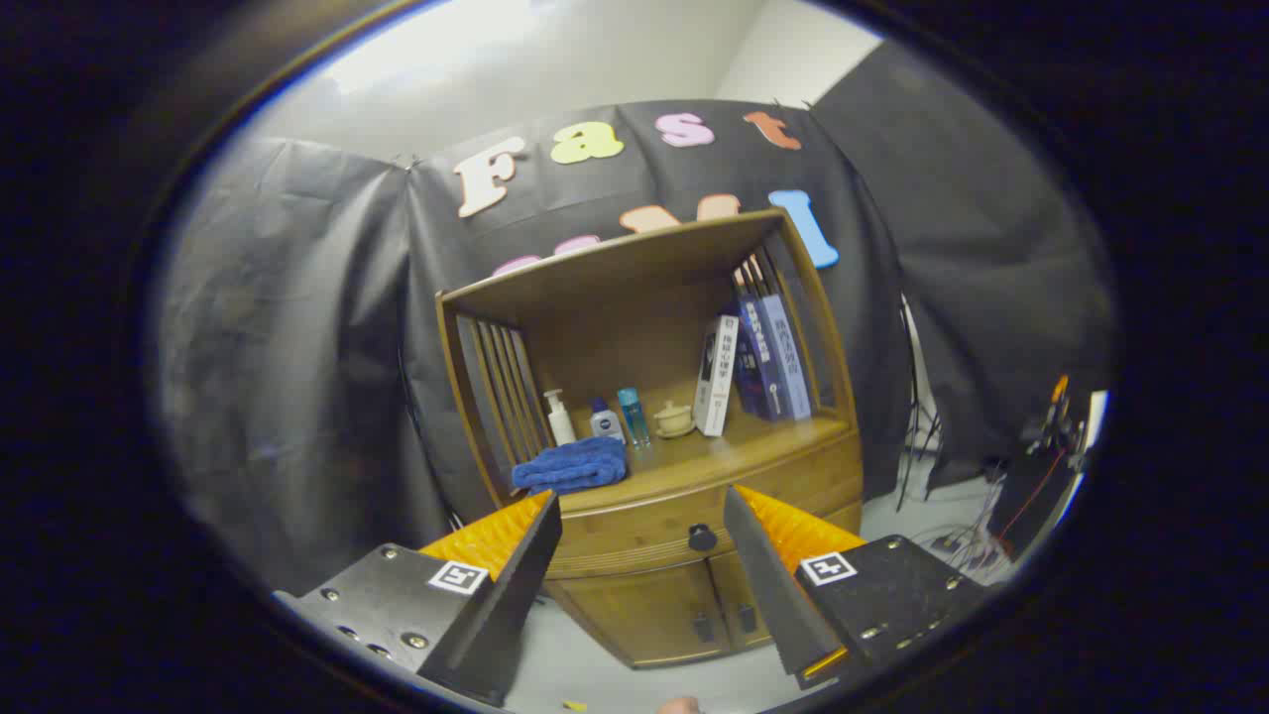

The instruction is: Pull open the drawer, take out the items inside it, and place them on the countertop above the cabinet.

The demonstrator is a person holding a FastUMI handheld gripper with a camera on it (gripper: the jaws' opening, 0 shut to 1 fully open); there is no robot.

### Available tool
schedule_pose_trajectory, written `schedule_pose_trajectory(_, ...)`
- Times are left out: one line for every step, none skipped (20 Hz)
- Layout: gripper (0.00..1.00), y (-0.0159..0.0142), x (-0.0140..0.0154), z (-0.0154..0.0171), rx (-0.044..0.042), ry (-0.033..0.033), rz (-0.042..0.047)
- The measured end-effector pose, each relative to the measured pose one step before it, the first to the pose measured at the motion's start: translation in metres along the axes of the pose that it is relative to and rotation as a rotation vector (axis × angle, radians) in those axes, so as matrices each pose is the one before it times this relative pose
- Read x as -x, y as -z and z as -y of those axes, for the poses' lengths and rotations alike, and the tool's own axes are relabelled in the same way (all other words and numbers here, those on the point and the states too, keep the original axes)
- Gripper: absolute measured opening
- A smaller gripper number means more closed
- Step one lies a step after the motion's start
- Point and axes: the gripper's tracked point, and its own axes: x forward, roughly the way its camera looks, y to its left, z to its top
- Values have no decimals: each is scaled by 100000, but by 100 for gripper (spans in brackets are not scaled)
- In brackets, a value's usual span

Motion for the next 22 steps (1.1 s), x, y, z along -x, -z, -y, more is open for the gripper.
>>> schedule_pose_trajectory(98, -485, 100, -326, 4173, 154, 1831)
schedule_pose_trajectory(98, -729, 196, -163, 4139, 562, 2403)
schedule_pose_trajectory(98, -679, 190, 246, 4448, 1468, 2828)
schedule_pose_trajectory(98, -655, 203, 161, 3294, 1479, 1818)
schedule_pose_trajectory(98, -372, 319, -74, 2766, 957, 1798)
schedule_pose_trajectory(98, -205, 176, -316, 1769, -187, 879)
schedule_pose_trajectory(98, 125, 175, -453, 1564, -772, 182)
schedule_pose_trajectory(98, 36, 46, -350, 669, -665, -6)
schedule_pose_trajectory(98, -19, 88, -291, 580, -725, 213)
schedule_pose_trajectory(98, -119, -6, -143, 219, -601, 524)
schedule_pose_trajectory(98, 76, -12, 3, -337, 129, -103)
schedule_pose_trajectory(98, 87, -60, -18, -494, -94, -372)
schedule_pose_trajectory(98, 127, -12, -33, -301, -9, -168)
schedule_pose_trajectory(98, -78, 32, 1, 76, -120, 239)
schedule_pose_trajectory(99, 15, -30, 167, 264, 295, 90)
schedule_pose_trajectory(98, 33, -48, 310, 533, 615, 353)
schedule_pose_trajectory(99, 180, -74, 227, 173, 659, -39)
schedule_pose_trajectory(99, 243, -161, 264, -159, 493, -228)
schedule_pose_trajectory(98, 434, -199, 82, -345, 298, -766)
schedule_pose_trajectory(98, 502, -231, 138, -307, 280, -880)
schedule_pose_trajectory(98, 661, -399, 222, -59, 333, -1082)
schedule_pose_trajectory(98, 655, -339, 162, 22, 306, -1332)
